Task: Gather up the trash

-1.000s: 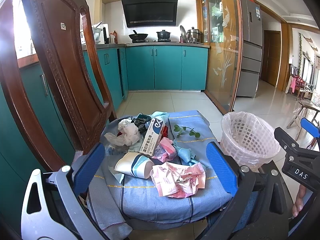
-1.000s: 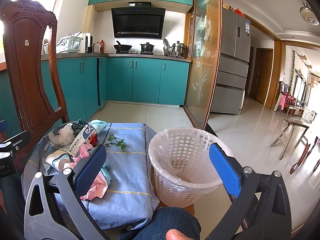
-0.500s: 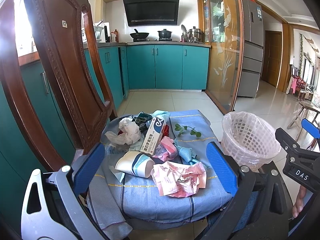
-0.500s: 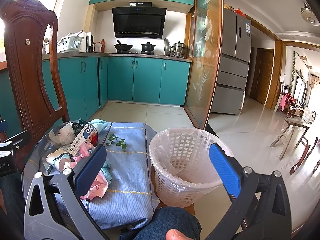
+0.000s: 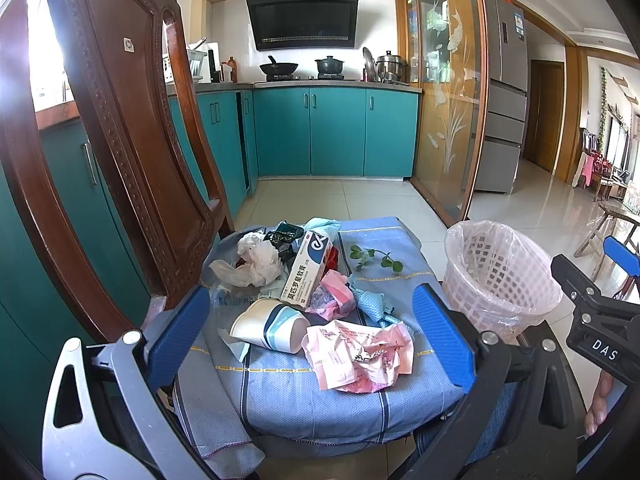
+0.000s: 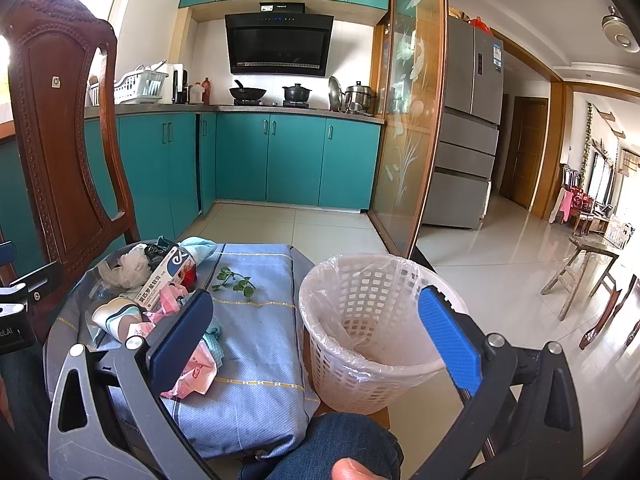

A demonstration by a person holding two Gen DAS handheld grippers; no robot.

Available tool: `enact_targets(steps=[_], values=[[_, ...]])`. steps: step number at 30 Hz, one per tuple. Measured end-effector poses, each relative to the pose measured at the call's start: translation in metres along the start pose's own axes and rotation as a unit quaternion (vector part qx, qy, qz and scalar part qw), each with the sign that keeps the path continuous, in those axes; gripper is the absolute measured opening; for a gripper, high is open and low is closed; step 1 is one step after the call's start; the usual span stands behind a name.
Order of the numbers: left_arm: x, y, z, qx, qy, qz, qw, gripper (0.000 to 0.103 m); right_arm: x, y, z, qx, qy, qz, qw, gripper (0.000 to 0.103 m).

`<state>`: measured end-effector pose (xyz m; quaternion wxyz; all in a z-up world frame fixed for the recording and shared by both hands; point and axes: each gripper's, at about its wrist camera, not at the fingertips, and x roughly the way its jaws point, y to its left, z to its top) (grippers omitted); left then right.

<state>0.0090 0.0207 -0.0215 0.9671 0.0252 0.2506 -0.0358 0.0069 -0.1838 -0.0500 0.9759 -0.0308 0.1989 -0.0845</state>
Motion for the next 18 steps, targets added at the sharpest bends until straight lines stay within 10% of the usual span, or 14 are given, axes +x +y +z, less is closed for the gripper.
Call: enact_targets(steps=[18], values=[[0.0008, 0.0003, -0.0043, -0.002, 0.004, 0.003, 1.0, 0.101, -0.0002, 0.0009, 0.0, 0.0, 0.0, 0.0, 1.0, 0.101]])
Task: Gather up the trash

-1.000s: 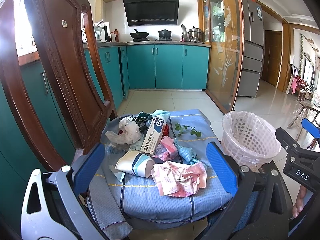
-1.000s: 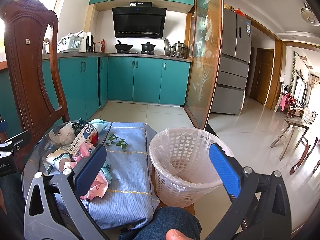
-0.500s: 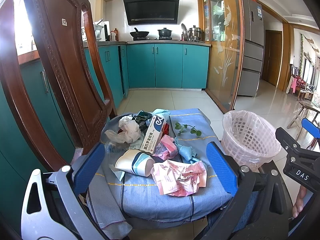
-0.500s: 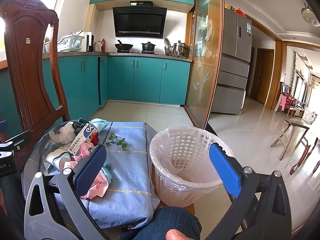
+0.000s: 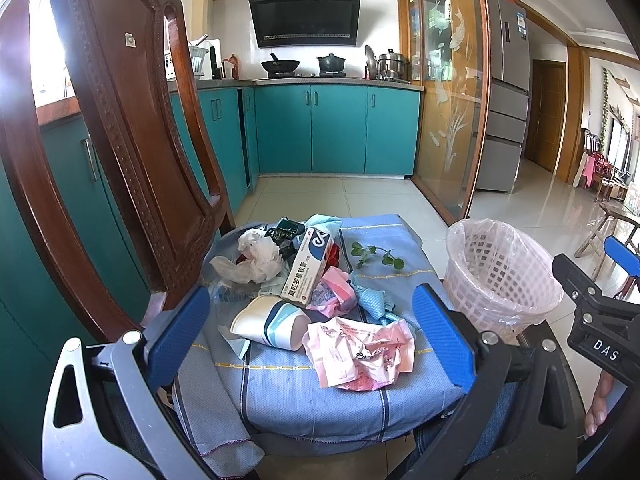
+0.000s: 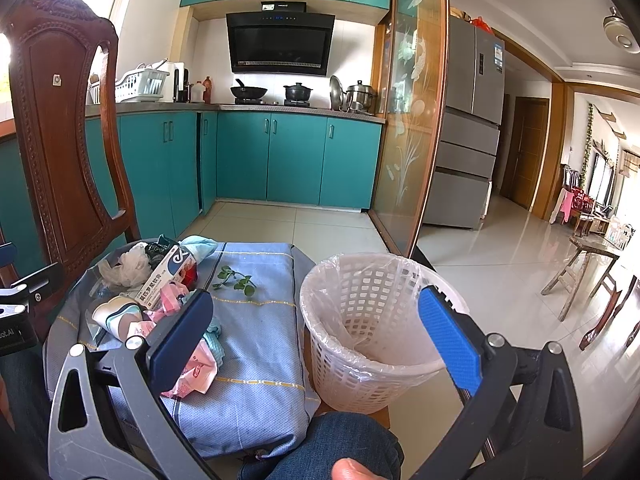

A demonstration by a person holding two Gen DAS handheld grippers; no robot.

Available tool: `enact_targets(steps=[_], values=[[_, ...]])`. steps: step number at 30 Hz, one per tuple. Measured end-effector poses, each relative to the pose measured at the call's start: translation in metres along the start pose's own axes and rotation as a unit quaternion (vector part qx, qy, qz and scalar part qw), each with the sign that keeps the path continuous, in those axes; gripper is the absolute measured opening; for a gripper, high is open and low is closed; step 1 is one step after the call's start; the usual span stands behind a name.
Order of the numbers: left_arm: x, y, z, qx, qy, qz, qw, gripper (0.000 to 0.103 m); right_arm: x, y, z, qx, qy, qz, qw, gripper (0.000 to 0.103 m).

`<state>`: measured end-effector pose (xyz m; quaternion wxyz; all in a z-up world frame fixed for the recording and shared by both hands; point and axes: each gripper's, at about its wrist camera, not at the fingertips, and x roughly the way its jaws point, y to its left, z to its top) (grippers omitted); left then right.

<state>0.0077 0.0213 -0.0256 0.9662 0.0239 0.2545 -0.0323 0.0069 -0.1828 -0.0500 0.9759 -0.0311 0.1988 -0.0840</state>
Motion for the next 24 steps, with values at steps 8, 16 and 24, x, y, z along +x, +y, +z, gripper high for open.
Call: enact_targets(steps=[8, 16, 24], values=[[-0.0004, -0.0006, 0.0003, 0.001, 0.0, -0.001, 1.0, 0.101, 0.0003, -0.0002, 0.0006, 0.0, 0.0, 0.0, 1.0, 0.101], [-0.0009, -0.0009, 0.0, 0.001, 0.0, -0.001, 1.0, 0.101, 0.0002, 0.0005, 0.0004, 0.0, 0.0, 0.0, 1.0, 0.101], [-0.001, -0.0019, 0.002, 0.002, 0.001, -0.001, 1.0, 0.101, -0.0002, 0.001, 0.0001, -0.001, -0.001, 0.001, 1.0, 0.101]])
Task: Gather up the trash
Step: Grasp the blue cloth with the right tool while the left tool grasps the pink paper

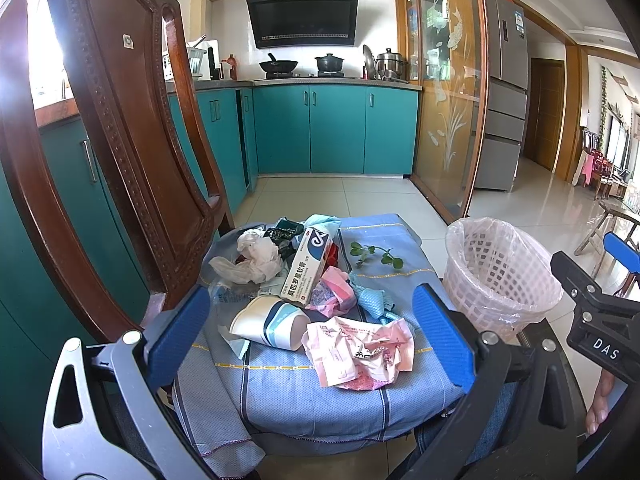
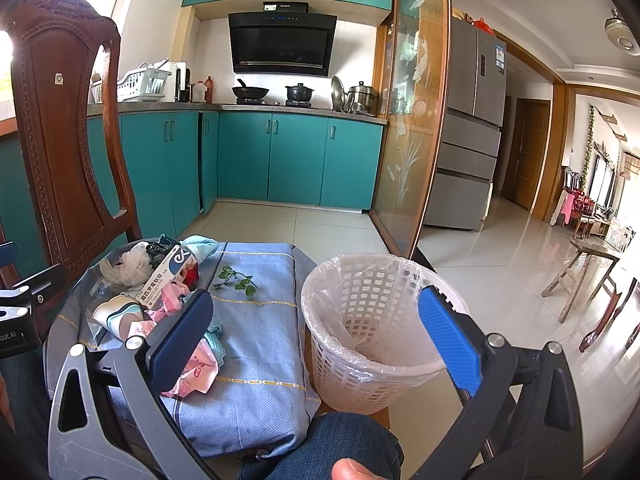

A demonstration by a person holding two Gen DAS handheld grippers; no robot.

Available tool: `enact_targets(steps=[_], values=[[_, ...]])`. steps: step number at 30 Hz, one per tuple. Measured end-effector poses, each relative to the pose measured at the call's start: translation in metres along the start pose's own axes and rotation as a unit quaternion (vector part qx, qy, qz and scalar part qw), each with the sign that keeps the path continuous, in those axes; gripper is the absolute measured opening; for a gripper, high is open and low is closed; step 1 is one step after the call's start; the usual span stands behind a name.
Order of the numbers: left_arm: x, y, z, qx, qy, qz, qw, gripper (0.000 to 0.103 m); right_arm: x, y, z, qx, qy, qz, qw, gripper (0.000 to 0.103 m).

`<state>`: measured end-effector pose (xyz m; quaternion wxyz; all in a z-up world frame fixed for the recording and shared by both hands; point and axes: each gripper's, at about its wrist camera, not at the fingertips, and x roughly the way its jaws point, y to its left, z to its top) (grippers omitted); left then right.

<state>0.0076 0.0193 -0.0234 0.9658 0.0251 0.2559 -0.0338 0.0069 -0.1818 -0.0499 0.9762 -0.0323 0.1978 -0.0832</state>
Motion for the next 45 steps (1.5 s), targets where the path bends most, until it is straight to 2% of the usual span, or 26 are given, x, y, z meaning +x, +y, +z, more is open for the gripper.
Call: enact_targets(steps=[10, 14, 16, 19, 21, 23, 24, 25, 26, 27, 30, 32, 34, 37, 41, 45], values=[[0.001, 0.0, 0.0, 0.001, 0.002, -0.001, 1.0, 0.101, 0.002, 0.004, -0.001, -0.004, 0.002, 0.006, 1.0, 0.101], [0.01, 0.003, 0.0, 0.002, 0.017, -0.002, 0.9999, 0.101, 0.01, 0.002, 0.005, -0.002, 0.003, 0.01, 1.0, 0.101], [0.017, 0.007, -0.002, 0.001, 0.027, -0.002, 0.9996, 0.101, 0.019, 0.0, 0.011, 0.002, 0.005, 0.022, 1.0, 0.101], [0.029, 0.015, -0.005, -0.005, 0.043, 0.006, 0.9991, 0.101, 0.041, -0.002, 0.022, 0.01, 0.017, 0.07, 0.997, 0.101], [0.038, 0.022, -0.008, -0.009, 0.055, 0.014, 0.9983, 0.1, 0.062, 0.003, 0.033, -0.003, 0.022, 0.091, 0.996, 0.093], [0.047, 0.03, -0.012, -0.013, 0.068, 0.024, 0.9973, 0.094, 0.085, 0.01, 0.047, -0.018, 0.032, 0.093, 0.995, 0.065], [0.054, 0.034, -0.014, -0.017, 0.079, 0.031, 0.9962, 0.09, 0.094, 0.014, 0.052, -0.022, 0.037, 0.096, 0.994, 0.058], [0.061, 0.039, -0.017, -0.021, 0.091, 0.034, 0.9951, 0.082, 0.106, 0.017, 0.058, -0.024, 0.045, 0.101, 0.994, 0.052], [0.067, 0.043, -0.019, -0.025, 0.1, 0.035, 0.9941, 0.077, 0.125, 0.022, 0.067, -0.027, 0.06, 0.117, 0.991, 0.051], [0.075, 0.047, -0.022, -0.03, 0.113, 0.038, 0.9924, 0.075, 0.134, 0.027, 0.071, -0.032, 0.068, 0.129, 0.989, 0.051], [0.092, 0.055, -0.029, -0.034, 0.137, 0.049, 0.9887, 0.075, 0.167, 0.048, 0.072, -0.062, 0.114, 0.165, 0.978, 0.051], [0.102, 0.06, -0.032, -0.038, 0.144, 0.049, 0.9876, 0.077, 0.167, 0.056, 0.058, -0.07, 0.146, 0.203, 0.966, 0.052], [0.11, 0.062, -0.036, -0.05, 0.155, 0.04, 0.9858, 0.082, 0.164, 0.065, 0.034, -0.095, 0.168, 0.233, 0.953, 0.058], [0.123, 0.057, -0.042, -0.053, 0.177, 0.014, 0.9827, 0.084, 0.18, 0.08, 0.002, -0.131, 0.198, 0.231, 0.944, 0.06], [0.136, 0.031, -0.051, -0.035, 0.202, -0.034, 0.9783, 0.088, 0.214, 0.086, -0.019, -0.115, 0.252, 0.264, 0.924, 0.06], [0.145, 0.005, -0.06, -0.005, 0.219, -0.057, 0.9741, 0.092, 0.238, 0.094, -0.027, -0.098, 0.286, 0.3, 0.905, 0.06]])
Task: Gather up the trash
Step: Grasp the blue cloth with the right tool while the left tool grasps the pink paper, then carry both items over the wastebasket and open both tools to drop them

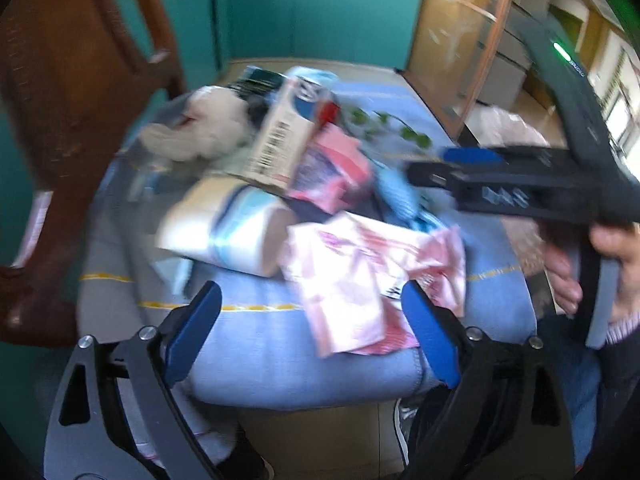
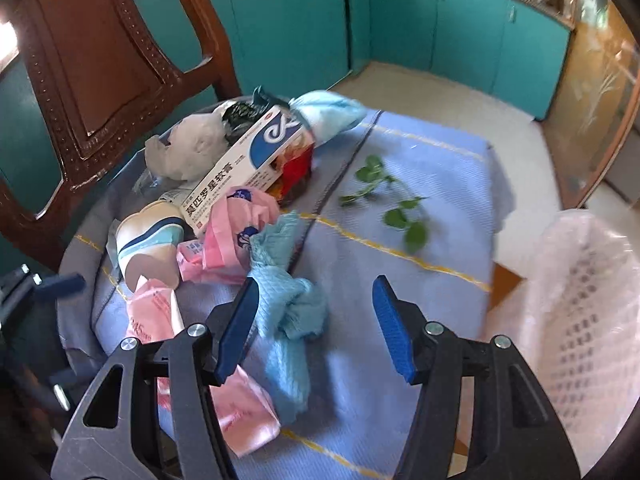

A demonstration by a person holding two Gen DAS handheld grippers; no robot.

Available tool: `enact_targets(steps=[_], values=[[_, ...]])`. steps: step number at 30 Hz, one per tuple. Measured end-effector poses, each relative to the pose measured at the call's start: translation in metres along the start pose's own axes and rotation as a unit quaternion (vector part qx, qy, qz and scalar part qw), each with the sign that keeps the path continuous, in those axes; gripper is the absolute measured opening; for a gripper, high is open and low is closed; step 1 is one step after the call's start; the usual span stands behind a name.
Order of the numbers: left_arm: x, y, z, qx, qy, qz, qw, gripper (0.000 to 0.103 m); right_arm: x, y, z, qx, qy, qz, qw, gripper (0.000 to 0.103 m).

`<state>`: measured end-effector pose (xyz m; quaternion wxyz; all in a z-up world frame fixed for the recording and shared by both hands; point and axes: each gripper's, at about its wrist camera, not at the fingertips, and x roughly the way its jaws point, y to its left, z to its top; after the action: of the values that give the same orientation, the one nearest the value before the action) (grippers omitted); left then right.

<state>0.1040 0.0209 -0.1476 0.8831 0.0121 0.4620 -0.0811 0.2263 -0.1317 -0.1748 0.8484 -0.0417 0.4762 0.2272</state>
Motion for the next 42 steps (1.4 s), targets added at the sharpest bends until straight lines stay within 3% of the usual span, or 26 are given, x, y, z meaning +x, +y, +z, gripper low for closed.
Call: enact_targets(steps=[4, 7, 9, 10, 12, 13, 17, 22, 25, 27, 29, 32, 34, 36, 40, 42], values=[[0.017, -0.01, -0.003, 0.012, 0.019, 0.002, 0.9997, 0.093, 0.022, -0.001, 0.001, 0.024, 0.035, 0.05, 0.998, 0.059], [0.026, -0.009, -0.003, 0.008, 0.028, -0.007, 0.9995, 0.092, 0.026, 0.003, -0.002, 0.018, 0.045, 0.052, 0.997, 0.042], [0.028, -0.007, -0.003, 0.006, 0.035, -0.015, 0.9993, 0.077, 0.023, 0.003, -0.003, 0.016, 0.042, 0.064, 0.997, 0.037], [0.029, -0.006, -0.002, 0.004, 0.037, -0.035, 0.9987, 0.064, 0.02, 0.002, -0.003, 0.017, 0.041, 0.069, 0.997, 0.036], [0.029, -0.003, -0.001, -0.007, 0.038, -0.058, 0.9976, 0.052, 0.012, -0.001, -0.005, 0.018, 0.031, 0.072, 0.997, 0.036], [0.029, -0.003, -0.002, -0.005, 0.038, -0.058, 0.9976, 0.037, 0.006, -0.001, -0.006, 0.018, 0.023, 0.07, 0.997, 0.036], [0.03, 0.005, -0.01, -0.021, 0.044, -0.102, 0.9936, 0.02, -0.011, -0.009, -0.007, 0.026, -0.001, 0.065, 0.998, 0.036], [0.009, 0.008, -0.013, -0.018, 0.016, -0.088, 0.9959, 0.018, -0.028, -0.02, -0.008, 0.031, -0.029, 0.047, 0.998, 0.036], [-0.026, 0.008, -0.014, -0.012, -0.023, -0.082, 0.9962, 0.018, -0.064, -0.032, -0.01, 0.047, -0.097, 0.038, 0.993, 0.036], [-0.044, 0.007, -0.005, -0.006, -0.056, -0.075, 0.9956, 0.018, -0.09, -0.043, -0.012, 0.059, -0.149, 0.013, 0.987, 0.036], [-0.058, 0.002, 0.01, 0.006, -0.089, -0.068, 0.9937, 0.018, -0.12, -0.059, -0.018, 0.083, -0.206, -0.043, 0.974, 0.036], [-0.059, -0.011, 0.035, 0.018, -0.106, -0.076, 0.9913, 0.018, -0.145, -0.093, -0.032, 0.144, -0.241, -0.144, 0.949, 0.036], [-0.056, -0.026, 0.053, 0.03, -0.113, -0.094, 0.9887, 0.018, -0.147, -0.117, -0.041, 0.182, -0.224, -0.21, 0.934, 0.036], [-0.048, -0.046, 0.071, 0.043, -0.113, -0.113, 0.9862, 0.018, -0.143, -0.136, -0.049, 0.213, -0.198, -0.238, 0.927, 0.036], [-0.016, -0.096, 0.108, 0.064, -0.086, -0.156, 0.9818, 0.018, -0.141, -0.168, -0.069, 0.276, -0.169, -0.235, 0.917, 0.036], [0.001, -0.126, 0.12, 0.087, -0.079, -0.159, 0.9803, 0.018, -0.152, -0.184, -0.083, 0.305, -0.173, -0.241, 0.905, 0.036]])
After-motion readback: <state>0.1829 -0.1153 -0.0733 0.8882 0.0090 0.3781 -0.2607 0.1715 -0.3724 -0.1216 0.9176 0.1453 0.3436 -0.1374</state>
